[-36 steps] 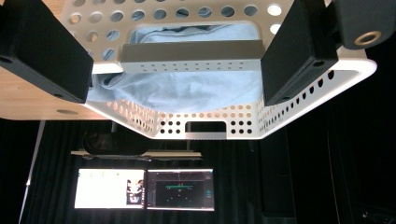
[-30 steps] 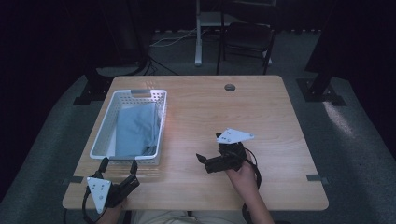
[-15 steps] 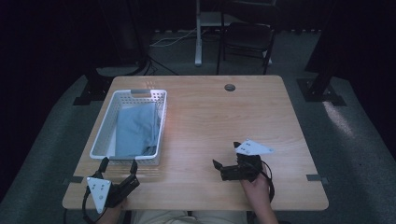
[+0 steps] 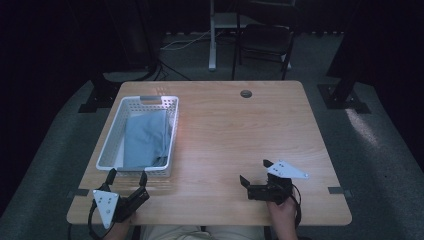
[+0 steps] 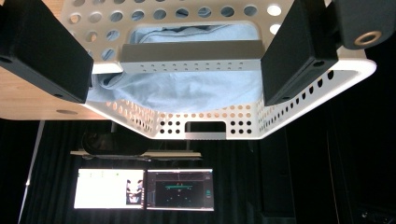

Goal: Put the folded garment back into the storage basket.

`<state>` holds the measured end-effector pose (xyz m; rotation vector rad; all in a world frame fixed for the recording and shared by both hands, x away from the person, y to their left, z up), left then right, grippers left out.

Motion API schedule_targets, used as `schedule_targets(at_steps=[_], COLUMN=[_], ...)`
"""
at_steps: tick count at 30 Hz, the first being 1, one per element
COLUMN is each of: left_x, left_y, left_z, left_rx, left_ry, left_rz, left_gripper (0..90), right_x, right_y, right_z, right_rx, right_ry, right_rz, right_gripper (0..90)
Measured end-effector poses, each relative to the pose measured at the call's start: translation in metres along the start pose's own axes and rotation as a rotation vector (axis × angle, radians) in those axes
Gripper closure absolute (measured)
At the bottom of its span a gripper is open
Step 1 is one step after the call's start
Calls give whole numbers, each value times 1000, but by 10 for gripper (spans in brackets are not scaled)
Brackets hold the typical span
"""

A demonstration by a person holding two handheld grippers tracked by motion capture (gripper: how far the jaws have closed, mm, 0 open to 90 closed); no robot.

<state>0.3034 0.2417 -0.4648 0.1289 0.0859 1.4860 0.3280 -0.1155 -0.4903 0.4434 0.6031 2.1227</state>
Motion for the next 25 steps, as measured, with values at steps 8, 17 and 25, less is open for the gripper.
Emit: schedule_targets(at_steps=[8, 17, 25], left_x=[0, 0, -1], left_y=[0, 0, 0], left_z=[0, 0, 0], left_rx=[-2, -1, 3], left_ry=[1, -1, -3], left_rz=[-3, -7, -7], left_gripper=[107, 107, 107], right_x=[-14, -22, -21], right_y=[8, 8, 3], right_z=[-9, -9, -10], right_rx=[-32, -64, -38], right_ry=[-79, -96, -90], right_rz=[-95, -198, -196], right_gripper=[22, 22, 22])
Point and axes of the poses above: each handheld gripper's, and its own axes: y roughly backward along the jaws, z roughly out of its top, x roughly to its left, the point moved 10 cm from there along -y, roughly forward along the jaws, and after that the axes turned 11 degrees about x, right-handed, at the moved point
